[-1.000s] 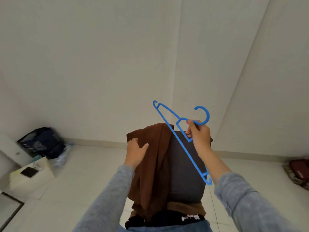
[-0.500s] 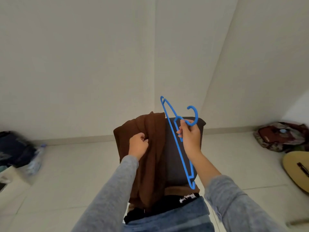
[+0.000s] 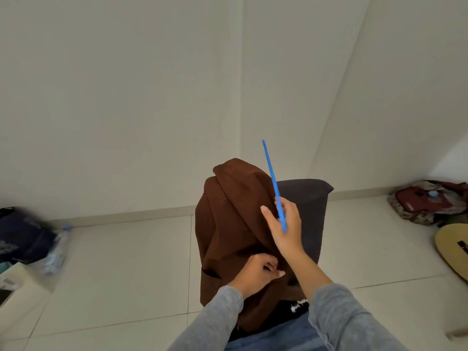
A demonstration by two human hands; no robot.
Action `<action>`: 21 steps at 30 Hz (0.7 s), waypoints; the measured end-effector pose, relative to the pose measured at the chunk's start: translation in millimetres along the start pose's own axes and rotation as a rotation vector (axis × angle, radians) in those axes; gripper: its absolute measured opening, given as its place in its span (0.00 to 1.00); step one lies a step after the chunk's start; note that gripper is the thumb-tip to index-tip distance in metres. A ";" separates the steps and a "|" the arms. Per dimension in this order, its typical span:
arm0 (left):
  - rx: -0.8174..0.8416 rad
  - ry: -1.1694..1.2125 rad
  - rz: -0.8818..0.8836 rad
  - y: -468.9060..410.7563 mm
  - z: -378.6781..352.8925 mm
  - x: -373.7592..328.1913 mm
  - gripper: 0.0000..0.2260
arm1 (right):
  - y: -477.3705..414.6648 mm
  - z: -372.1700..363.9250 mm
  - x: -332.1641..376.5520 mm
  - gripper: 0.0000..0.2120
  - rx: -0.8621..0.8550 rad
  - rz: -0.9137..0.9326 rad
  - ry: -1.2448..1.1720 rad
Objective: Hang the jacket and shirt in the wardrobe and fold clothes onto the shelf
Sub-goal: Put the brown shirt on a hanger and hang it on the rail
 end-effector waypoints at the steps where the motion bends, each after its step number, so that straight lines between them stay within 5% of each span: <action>1: 0.001 0.012 -0.005 -0.2 2.5 5.0 0.06 | 0.8 -6.5 0.1 0.18 0.004 0.062 0.094; 5: -0.059 0.022 -0.003 3.2 38.6 14.9 0.05 | 4.0 -27.5 -1.3 0.19 0.013 0.153 0.287; 8: -0.357 0.059 0.067 17.4 88.6 23.9 0.10 | -1.5 -35.8 -6.2 0.21 0.009 0.049 0.345; 13: -0.836 0.022 0.121 39.1 165.1 37.2 0.06 | -6.7 -37.0 -9.6 0.08 -0.037 -0.098 0.193; 18: -0.689 0.095 0.342 14.0 187.3 37.4 0.21 | 4.3 -24.2 -0.1 0.05 -0.042 -0.110 0.132; 21: -0.648 0.047 0.365 6.9 182.6 34.2 0.09 | 19.1 -13.0 0.7 0.07 -0.057 -0.125 0.146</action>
Point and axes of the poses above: each hand's wrist, its own y-axis away from the middle knuckle, its own z-axis out of the back of the hand, x = y × z, the point moved 6 cm from there along -y, towards the middle knuckle, and after that the axes turned 13 degrees about -y, right-handed, at the moved point
